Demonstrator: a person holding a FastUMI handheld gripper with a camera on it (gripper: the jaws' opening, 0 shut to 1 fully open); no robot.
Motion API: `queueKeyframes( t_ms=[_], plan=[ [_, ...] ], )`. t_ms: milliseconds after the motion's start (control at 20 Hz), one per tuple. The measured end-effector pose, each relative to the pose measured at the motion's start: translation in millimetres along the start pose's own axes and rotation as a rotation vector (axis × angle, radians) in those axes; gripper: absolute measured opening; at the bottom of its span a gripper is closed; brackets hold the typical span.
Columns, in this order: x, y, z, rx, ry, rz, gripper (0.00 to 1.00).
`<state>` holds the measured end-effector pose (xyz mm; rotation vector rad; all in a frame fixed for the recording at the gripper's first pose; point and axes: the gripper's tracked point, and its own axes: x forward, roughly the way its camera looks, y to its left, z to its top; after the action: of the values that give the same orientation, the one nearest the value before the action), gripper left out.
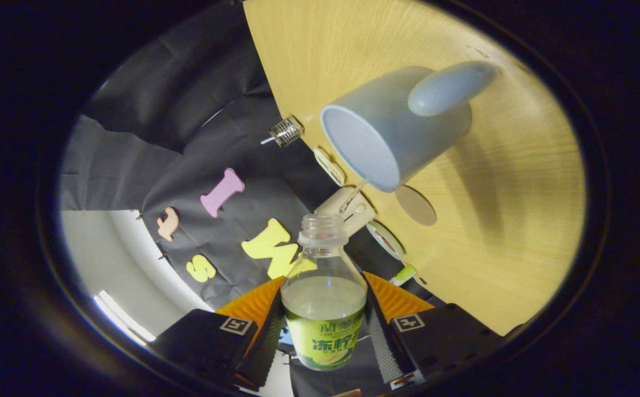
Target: Take the bottle from table, then pour the juice into the cup, finally place the bottle on the coaster
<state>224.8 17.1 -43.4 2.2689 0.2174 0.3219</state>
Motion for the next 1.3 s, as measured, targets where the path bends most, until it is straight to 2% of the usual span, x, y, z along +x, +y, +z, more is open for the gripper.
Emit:
queueKeyframes(
  t_ms=[350, 700, 850, 1200, 1300],
  plan=[
    [5, 17, -13, 0.030, 0.025, -0.003, 0.78],
    [-14, 65, -19, 0.088, 0.014, 0.075, 0.78],
    [-22, 76, -12, 0.113, -0.013, 0.081, 0.78],
    [-11, 65, -16, 0.118, 0.012, 0.034, 0.78],
    [-5, 61, -18, 0.075, 0.012, 0.018, 0.78]
  ],
)
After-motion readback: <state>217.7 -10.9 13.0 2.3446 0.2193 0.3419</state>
